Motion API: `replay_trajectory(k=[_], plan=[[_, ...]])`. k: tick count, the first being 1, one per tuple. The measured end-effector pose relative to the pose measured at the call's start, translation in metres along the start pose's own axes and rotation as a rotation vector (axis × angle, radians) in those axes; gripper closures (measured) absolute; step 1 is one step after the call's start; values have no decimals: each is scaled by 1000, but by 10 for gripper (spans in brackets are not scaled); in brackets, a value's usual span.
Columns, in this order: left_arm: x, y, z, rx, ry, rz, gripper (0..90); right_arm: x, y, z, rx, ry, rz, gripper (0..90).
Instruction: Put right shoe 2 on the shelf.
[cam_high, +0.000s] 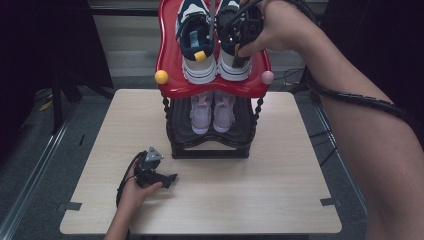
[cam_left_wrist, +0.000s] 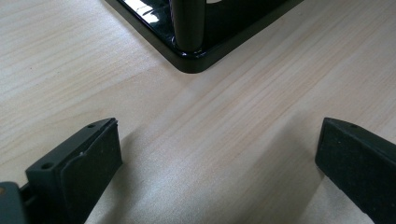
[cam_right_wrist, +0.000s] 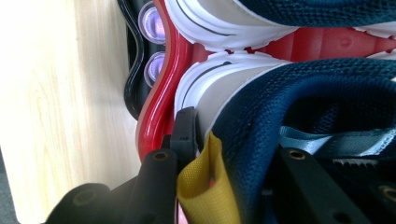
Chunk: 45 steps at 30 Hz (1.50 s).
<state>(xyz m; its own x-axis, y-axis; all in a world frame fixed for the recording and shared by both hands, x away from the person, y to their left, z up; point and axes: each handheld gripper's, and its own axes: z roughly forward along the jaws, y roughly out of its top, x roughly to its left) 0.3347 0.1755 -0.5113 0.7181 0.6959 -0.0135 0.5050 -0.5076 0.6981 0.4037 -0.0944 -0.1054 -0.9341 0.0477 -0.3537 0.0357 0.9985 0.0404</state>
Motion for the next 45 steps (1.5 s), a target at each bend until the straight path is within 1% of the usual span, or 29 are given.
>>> replay_trajectory(k=[2, 5, 8, 13, 19, 20, 21, 22, 24, 25, 28, 30, 31, 32, 34, 35, 37, 38, 40, 41, 43, 44, 45], plan=[[0, 0, 0, 0, 0, 0, 0, 0, 0, 1, -2, -2, 1, 691], [0, 0, 0, 0, 0, 0, 0, 0, 0, 0, -4, -5, -10, 691], [0, 0, 0, -1, -2, 0, 0, 1, -1, 0, -5, -8, -2, 691], [0, 0, 0, 0, 0, 0, 0, 1, -1, 1, -7, -11, -17, 689], [0, 0, 0, 0, 0, 0, 0, 1, -2, 1, -4, -18, -14, 676], [0, 0, 0, 0, 0, 0, 0, 1, -3, 1, -4, -16, -4, 671], [0, 0, 0, 0, 0, 0, 0, 0, -3, 2, -4, -22, -15, 666], [0, 0, 0, 0, 0, 0, 0, 1, -3, 2, -1, -26, 0, 660], [0, 0, 0, 0, 0, 0, 0, 1, -5, 3, 2, -27, 12, 650], [0, 0, 0, 0, 0, 1, 0, 1, -5, 2, -4, -29, 10, 646], [0, 0, 0, 0, 0, 1, 0, 1, -6, 0, -27, -40, 29, 622], [0, 0, 0, -2, -2, 0, 0, 0, -7, -1, -31, -44, 31, 598], [0, 0, 0, 0, 0, 0, 0, 1, -6, -2, -35, -47, 40, 592], [0, 0, 0, 0, 0, 0, 0, 0, -7, -3, -37, -49, 35, 584], [0, 0, 0, -1, 3, 0, 0, 0, -7, -4, -43, -53, 62, 557], [0, 0, 0, 0, 0, 0, 0, -1, -7, -4, -51, -53, 64, 543], [0, 0, 0, -1, 0, 0, 0, 0, -8, -5, -52, -43, 88, 509], [0, 0, 0, 0, 0, 0, 0, -1, -9, -4, -56, -41, 86, 491], [0, 0, 0, 0, 0, 0, 0, -1, -10, -4, -63, -31, 97, 484], [0, 0, 0, 0, 1, 0, 0, 0, -10, -4, -59, -25, 104, 471], [0, 0, 0, -3, -2, 0, 0, 0, -11, -4, -68, -14, 121, 431], [0, 0, 0, 0, 0, 0, 0, 0, -11, -4, -71, -8, 135, 430], [0, 0, 0, 0, 0, 0, 0, 0, -11, -5, -74, -1, 136, 419]])
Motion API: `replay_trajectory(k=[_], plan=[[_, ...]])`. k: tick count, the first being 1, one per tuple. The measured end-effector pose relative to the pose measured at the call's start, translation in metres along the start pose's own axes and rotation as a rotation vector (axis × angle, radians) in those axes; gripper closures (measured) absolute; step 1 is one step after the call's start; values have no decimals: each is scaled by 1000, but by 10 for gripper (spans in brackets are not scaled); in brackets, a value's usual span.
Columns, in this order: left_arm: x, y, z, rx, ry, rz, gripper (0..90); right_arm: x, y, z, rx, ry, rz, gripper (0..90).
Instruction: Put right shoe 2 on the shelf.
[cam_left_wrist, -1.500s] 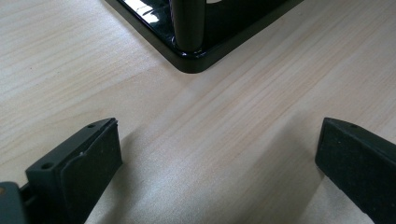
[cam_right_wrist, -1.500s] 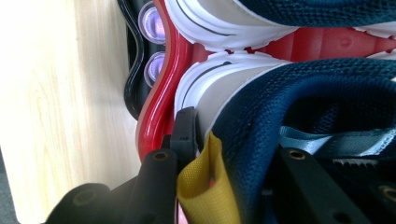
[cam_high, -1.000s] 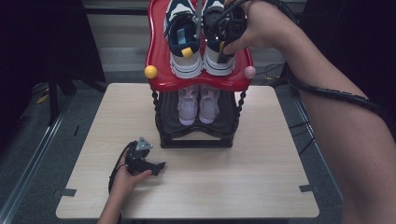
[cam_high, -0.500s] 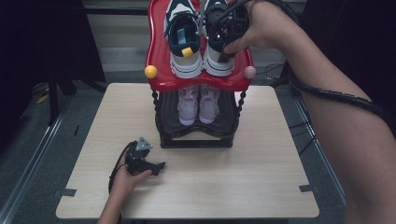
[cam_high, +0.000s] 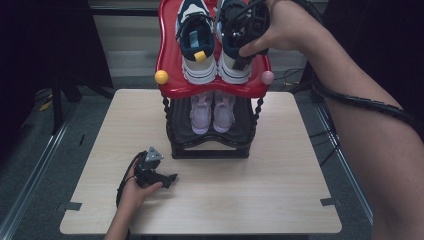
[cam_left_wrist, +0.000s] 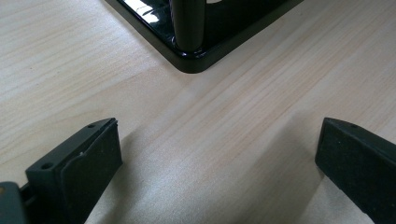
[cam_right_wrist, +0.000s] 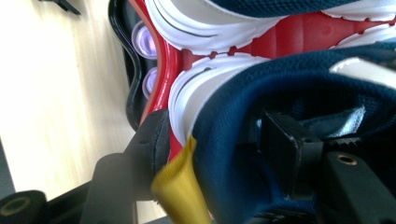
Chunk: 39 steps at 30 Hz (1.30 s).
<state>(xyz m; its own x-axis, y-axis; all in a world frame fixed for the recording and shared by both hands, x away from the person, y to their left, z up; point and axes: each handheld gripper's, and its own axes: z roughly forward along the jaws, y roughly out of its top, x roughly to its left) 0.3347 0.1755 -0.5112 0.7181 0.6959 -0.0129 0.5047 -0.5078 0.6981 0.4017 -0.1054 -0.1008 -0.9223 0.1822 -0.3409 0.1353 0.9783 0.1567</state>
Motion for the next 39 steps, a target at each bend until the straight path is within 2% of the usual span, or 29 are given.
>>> replay_trajectory(k=[4, 7, 9, 15, 21, 25, 29, 39], plan=[[0, 0, 0, 0, 3, 0, 0, -1, -1, -3, -20, 15, 28, 369], [0, 0, 0, 0, 3, 1, 0, -2, -2, -5, -21, 26, 79, 298], [0, 0, 0, -3, 0, 0, 0, -2, -3, -7, -18, 33, 102, 291], [0, 0, 0, 0, 3, 1, 0, -4, -6, -13, -26, 78, 135, 193], [0, 0, 0, 0, 3, 1, 0, -4, -10, -20, -21, 98, 158, 184], [0, 0, 0, -2, 0, 0, 0, -3, -13, -22, 16, 112, 176, 178], [0, 0, 0, 0, 3, 0, 0, -2, -16, -24, 31, 130, 190, 181], [0, 0, 0, 0, 3, 1, 0, 0, -22, -29, 64, 148, 194, 184]])
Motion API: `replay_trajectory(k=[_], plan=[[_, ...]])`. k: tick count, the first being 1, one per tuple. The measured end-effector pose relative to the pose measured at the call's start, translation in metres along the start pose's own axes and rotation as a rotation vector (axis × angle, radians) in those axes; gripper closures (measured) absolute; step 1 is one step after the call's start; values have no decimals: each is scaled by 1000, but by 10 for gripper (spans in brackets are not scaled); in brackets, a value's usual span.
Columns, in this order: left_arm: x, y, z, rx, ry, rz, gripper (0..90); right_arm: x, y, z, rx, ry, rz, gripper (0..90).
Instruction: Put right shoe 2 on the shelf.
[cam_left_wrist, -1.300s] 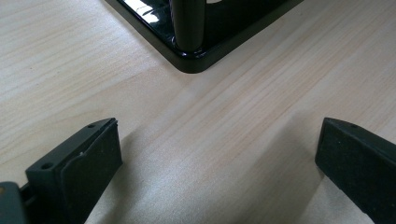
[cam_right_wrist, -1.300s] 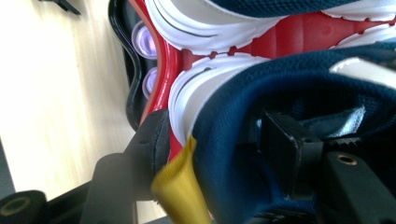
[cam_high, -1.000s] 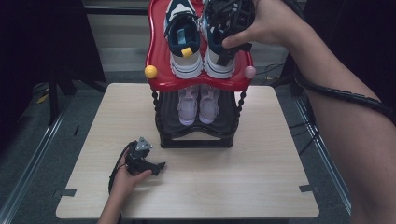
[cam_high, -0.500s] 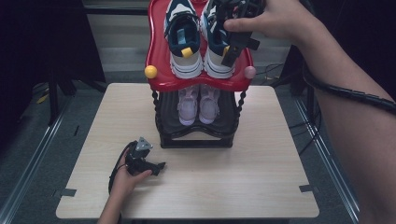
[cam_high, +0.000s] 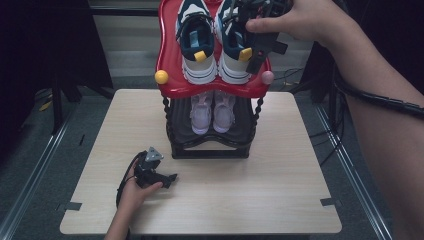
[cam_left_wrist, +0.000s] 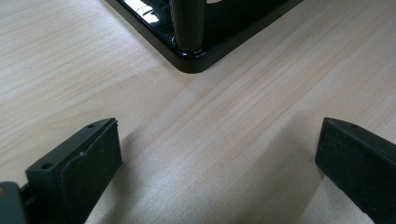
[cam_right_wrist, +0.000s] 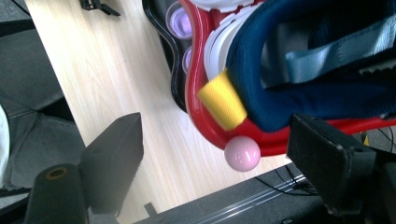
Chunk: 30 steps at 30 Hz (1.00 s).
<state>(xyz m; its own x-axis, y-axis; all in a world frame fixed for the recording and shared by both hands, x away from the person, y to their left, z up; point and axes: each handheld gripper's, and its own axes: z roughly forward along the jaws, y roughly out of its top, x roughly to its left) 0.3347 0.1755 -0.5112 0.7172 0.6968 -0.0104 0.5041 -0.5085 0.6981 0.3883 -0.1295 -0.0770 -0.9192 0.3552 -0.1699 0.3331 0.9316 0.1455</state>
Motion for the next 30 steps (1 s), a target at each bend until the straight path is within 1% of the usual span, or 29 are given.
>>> replay_trajectory(k=[6, 7, 8, 11, 12, 15, 19, 23, 25, 26, 30], plan=[[0, 0, 0, 0, 0, 0, 0, 2, -6, -1, 11, 17, 1, 193], [0, 0, 0, 0, 0, -1, 0, 2, -7, 0, 21, 24, 1, 195], [0, 0, 0, 0, -6, -1, 0, 3, -8, 1, 17, 23, -1, 196], [0, 0, 0, 2, -7, 0, 0, 6, -11, 6, 37, 31, -6, 196], [0, 0, 0, 2, -7, 0, 0, 6, -11, 6, 52, 32, -9, 197], [0, 0, 0, 2, -8, 0, 0, 8, -14, 10, 52, 39, -19, 198], [0, 0, 0, 2, -7, 0, 0, 9, -19, 12, 66, 38, -19, 202], [0, 0, 0, 2, -8, 0, 0, 11, -23, 14, 76, 47, -17, 206], [0, 0, 0, 2, -7, 0, 0, 14, -25, 16, 91, 54, -18, 208], [0, 0, 0, 2, -7, 0, 0, 14, -26, 17, 98, 62, -27, 211], [0, 0, 0, 2, -9, -1, 0, 19, -30, 20, 103, 79, -29, 217]])
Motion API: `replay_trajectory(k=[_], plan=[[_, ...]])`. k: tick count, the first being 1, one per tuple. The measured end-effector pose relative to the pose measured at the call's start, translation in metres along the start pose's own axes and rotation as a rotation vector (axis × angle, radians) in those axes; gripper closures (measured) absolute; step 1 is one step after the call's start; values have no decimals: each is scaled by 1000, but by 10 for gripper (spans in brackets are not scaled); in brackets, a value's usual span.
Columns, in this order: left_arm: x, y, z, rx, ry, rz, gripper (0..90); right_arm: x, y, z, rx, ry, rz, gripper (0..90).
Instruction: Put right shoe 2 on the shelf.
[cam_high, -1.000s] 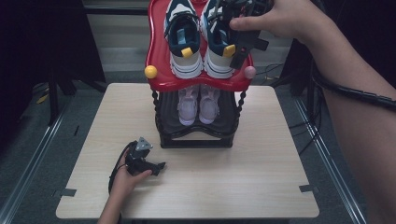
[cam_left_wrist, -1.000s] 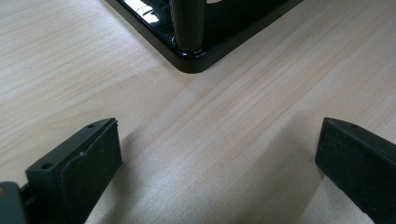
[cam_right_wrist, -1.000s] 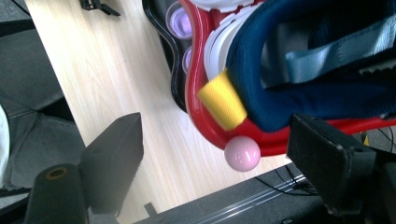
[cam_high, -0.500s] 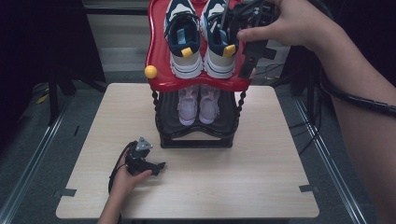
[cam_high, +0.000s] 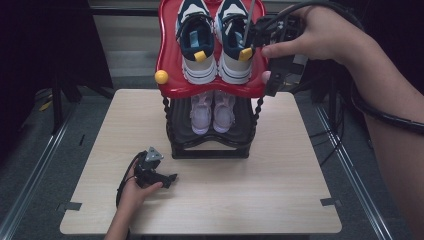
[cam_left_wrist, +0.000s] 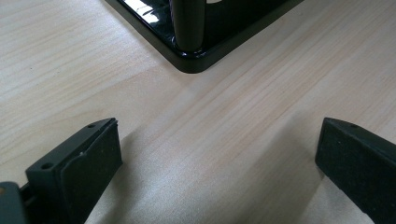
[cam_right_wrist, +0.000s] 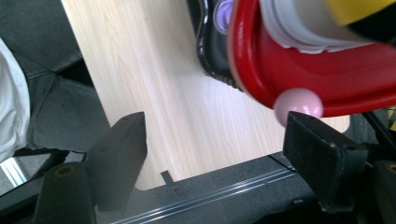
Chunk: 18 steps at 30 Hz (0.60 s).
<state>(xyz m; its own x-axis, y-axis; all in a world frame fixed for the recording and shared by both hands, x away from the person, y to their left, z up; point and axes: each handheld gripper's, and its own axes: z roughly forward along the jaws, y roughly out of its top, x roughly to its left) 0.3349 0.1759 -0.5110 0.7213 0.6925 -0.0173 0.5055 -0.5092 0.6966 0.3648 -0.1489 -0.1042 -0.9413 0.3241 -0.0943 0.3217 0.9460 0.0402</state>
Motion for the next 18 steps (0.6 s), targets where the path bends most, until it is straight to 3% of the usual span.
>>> replay_trajectory(k=[18], plan=[[0, 0, 0, -1, -1, 0, 0, 10, -30, 21, 24, 7, 7, 222]])
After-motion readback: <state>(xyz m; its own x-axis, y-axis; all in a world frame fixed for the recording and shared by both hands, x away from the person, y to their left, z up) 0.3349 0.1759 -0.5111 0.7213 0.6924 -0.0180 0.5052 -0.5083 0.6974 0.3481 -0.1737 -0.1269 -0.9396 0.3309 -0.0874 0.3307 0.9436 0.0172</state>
